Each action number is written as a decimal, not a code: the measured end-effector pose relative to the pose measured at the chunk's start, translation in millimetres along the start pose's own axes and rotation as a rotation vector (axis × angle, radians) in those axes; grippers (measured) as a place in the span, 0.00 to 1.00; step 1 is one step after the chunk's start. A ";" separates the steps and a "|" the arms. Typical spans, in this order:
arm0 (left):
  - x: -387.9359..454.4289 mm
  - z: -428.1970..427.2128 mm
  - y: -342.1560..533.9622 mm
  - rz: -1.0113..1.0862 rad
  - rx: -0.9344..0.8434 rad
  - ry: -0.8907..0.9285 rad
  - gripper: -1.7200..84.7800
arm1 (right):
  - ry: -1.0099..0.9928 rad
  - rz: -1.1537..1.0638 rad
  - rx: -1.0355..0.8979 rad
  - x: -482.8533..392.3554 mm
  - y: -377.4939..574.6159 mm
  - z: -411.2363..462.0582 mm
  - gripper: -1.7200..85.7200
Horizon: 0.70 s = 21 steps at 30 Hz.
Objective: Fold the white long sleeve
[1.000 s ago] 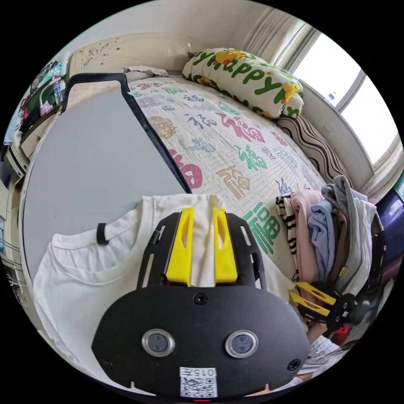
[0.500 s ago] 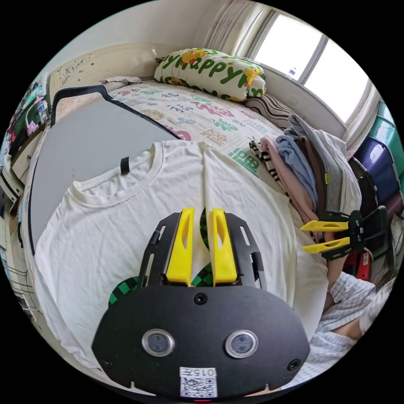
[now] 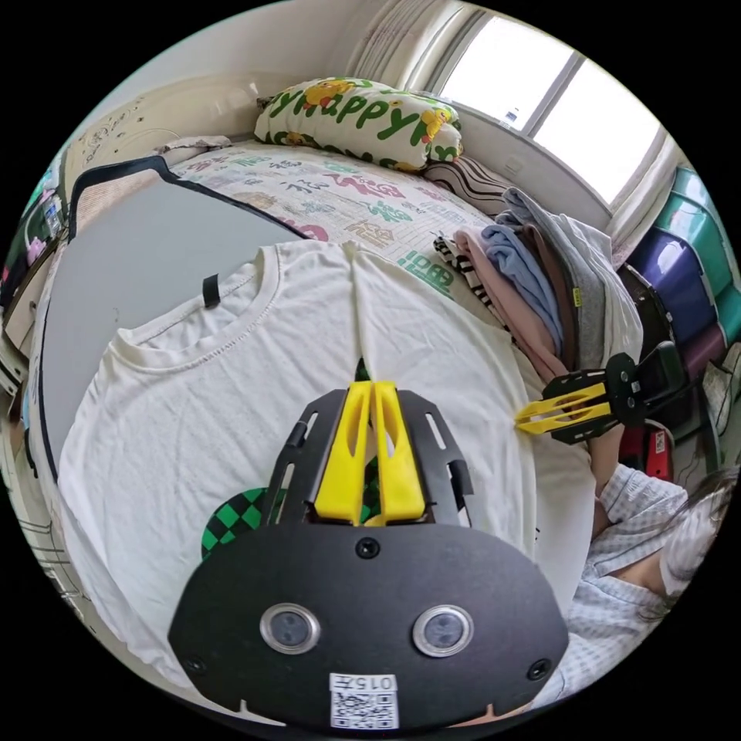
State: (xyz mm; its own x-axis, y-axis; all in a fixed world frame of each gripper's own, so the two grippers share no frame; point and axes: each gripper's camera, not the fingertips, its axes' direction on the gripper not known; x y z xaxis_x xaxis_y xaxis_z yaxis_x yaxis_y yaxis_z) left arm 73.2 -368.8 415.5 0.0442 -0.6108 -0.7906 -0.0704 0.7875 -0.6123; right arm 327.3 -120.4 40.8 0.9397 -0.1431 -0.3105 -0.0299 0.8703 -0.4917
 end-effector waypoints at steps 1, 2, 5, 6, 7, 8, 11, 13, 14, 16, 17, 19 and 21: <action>2.0 -0.5 0.3 0.005 -0.001 -0.008 0.02 | 0.001 -0.001 -0.002 -0.4 0.5 -0.1 0.03; 5.7 -0.9 0.5 0.012 -0.002 -0.017 0.02 | 0.003 -0.004 -0.004 -1.5 1.5 -0.1 0.02; 11.0 -2.3 0.7 0.006 -0.004 -0.017 0.03 | 0.004 -0.004 -0.003 -3.2 3.5 0.2 0.02; 10.6 -4.4 1.4 -0.008 -0.005 -0.002 0.04 | -0.003 0.002 0.001 -2.4 4.3 -0.1 0.03; 10.4 -6.1 1.8 -0.007 -0.011 0.018 0.04 | -0.008 0.008 0.004 -1.7 4.7 -0.7 0.03; 9.9 -13.2 3.8 -0.013 -0.031 0.045 0.06 | -0.013 0.023 0.019 0.0 6.1 -3.6 0.04; 18.4 -56.6 27.2 -0.016 -0.047 -0.012 0.09 | -0.042 0.029 0.100 -2.0 11.9 -21.0 0.07; 33.2 -90.4 57.0 0.005 -0.014 -0.008 0.09 | -0.047 -0.017 0.140 -13.7 13.7 -31.2 0.08; 44.3 -111.4 81.7 0.019 0.022 0.028 0.10 | -0.051 -0.066 0.147 -25.8 12.8 -35.6 0.09; 59.8 -134.5 119.9 0.033 0.068 0.066 0.11 | -0.027 -0.139 0.096 -47.1 7.7 -38.8 0.10; 68.4 -143.2 142.8 0.035 0.085 0.060 0.11 | 0.012 -0.170 0.072 -61.9 3.9 -40.7 0.11; 76.7 -147.3 168.4 0.030 0.089 0.041 0.11 | 0.035 -0.201 0.084 -85.4 -1.5 -43.3 0.11; 78.0 -140.9 185.9 0.016 0.072 0.077 0.12 | -0.008 -0.278 0.115 -122.5 -10.3 -40.7 0.11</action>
State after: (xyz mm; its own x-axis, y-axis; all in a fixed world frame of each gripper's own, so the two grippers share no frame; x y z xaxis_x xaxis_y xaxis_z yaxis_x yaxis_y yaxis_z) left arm -76.8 -281.7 241.2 -0.0333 -0.6002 -0.7992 0.0018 0.7996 -0.6005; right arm 198.6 -131.1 50.8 0.9092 -0.3801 -0.1699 0.2673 0.8458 -0.4617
